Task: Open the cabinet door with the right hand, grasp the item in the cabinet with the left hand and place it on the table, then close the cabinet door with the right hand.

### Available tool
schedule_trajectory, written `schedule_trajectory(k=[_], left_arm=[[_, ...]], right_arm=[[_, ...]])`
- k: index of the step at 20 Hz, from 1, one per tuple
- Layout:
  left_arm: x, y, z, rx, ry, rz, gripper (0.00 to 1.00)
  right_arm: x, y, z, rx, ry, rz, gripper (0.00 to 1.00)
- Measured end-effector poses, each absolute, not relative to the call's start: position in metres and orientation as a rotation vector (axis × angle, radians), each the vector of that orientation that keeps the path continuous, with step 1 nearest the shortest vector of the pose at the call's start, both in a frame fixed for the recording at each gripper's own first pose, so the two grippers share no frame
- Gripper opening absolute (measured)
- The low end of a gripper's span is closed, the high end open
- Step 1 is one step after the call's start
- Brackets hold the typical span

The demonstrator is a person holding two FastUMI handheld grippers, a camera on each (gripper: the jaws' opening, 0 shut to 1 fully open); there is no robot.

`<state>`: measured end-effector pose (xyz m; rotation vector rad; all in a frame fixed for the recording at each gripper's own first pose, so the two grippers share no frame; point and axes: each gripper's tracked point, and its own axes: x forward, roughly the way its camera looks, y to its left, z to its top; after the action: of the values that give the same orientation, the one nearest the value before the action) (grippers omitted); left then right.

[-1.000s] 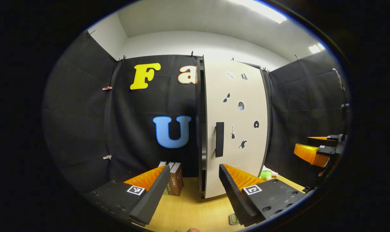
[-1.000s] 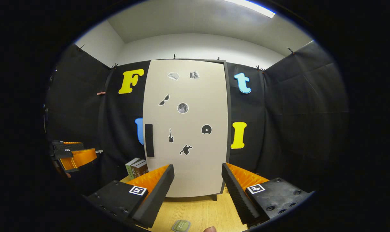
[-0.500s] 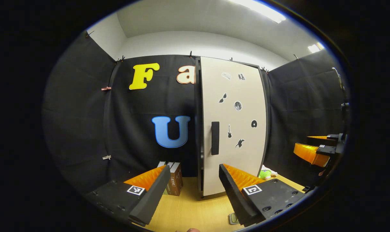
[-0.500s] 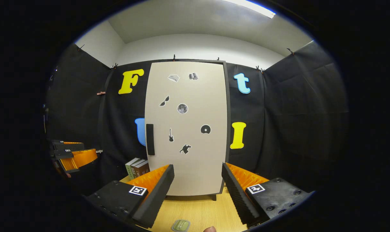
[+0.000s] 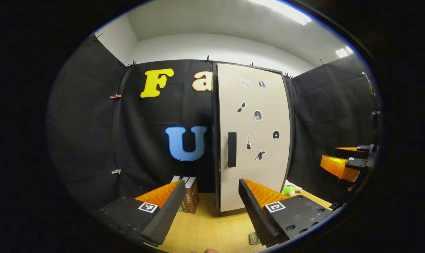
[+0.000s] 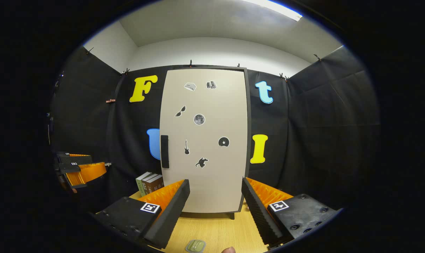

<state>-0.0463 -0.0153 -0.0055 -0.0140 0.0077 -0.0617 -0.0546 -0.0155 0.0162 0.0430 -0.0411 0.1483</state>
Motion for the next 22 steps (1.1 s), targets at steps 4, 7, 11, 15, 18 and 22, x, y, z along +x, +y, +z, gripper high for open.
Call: schedule_trajectory(k=[4,7,11,15,18,22], left_arm=[[-0.0461,-0.0145,-0.0062,-0.015,0.008,-0.061,0.95],[-0.0457,-0.0136,-0.0062,-0.013,0.009,-0.060,0.95],[-0.0456,-0.0142,-0.0070,-0.013,0.008,-0.058,0.94],[-0.0451,-0.0149,-0.0068,-0.013,0.008,-0.057,0.95],[-0.0451,-0.0155,-0.0082,-0.012,0.010,-0.057,0.95],[-0.0443,-0.0169,-0.0083,-0.012,0.010,-0.058,0.95]], right_arm=[[-0.0528,-0.0179,0.0162,0.039,-0.047,0.151,0.96],[-0.0515,-0.0177,0.0155,0.042,-0.046,0.152,0.96],[-0.0506,-0.0190,0.0155,0.041,-0.048,0.152,0.96],[-0.0497,-0.0195,0.0151,0.050,-0.045,0.153,0.96],[-0.0501,-0.0217,0.0149,0.048,-0.045,0.152,0.96],[-0.0483,-0.0226,0.0143,0.047,-0.044,0.152,0.96]])
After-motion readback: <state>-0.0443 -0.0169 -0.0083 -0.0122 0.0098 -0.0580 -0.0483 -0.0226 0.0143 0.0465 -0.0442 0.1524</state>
